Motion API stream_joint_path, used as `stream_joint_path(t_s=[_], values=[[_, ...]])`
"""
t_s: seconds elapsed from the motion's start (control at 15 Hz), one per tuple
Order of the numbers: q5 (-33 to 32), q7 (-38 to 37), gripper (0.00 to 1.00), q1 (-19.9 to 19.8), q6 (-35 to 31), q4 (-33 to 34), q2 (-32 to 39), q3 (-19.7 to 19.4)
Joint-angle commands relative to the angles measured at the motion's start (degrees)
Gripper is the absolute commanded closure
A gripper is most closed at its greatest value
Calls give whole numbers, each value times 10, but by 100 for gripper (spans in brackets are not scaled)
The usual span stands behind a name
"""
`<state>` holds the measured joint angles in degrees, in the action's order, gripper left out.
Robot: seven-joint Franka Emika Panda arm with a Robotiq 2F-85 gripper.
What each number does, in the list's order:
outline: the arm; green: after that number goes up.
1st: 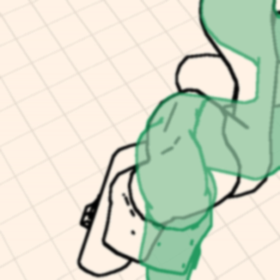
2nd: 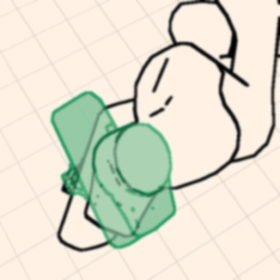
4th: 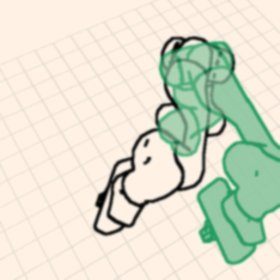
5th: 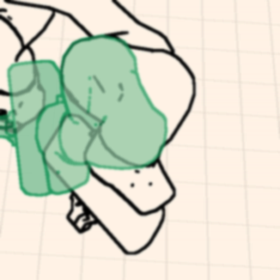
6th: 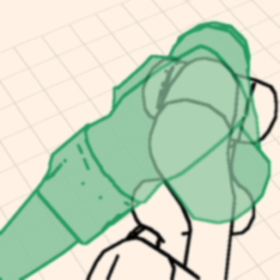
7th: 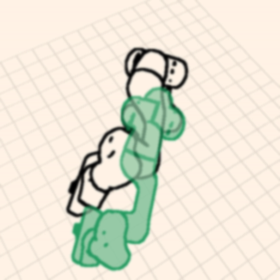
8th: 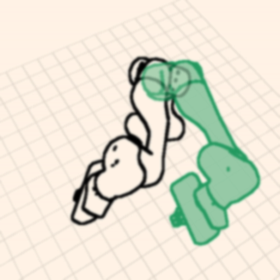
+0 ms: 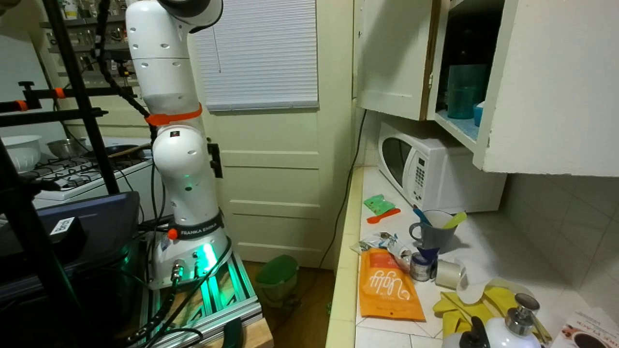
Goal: Pick up the paper bag from the table and put it in the cabinet
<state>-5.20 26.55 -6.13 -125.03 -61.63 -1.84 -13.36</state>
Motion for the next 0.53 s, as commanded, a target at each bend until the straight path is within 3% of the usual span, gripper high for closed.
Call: stream_joint_path(t_s=[0.0, 0.33, 0.47], values=[[46, 45, 0, 7, 129, -41, -80, 3], [157, 151, 0, 24, 198, -48, -152, -12], [127, 120, 0, 10, 185, -27, -124, -1]])
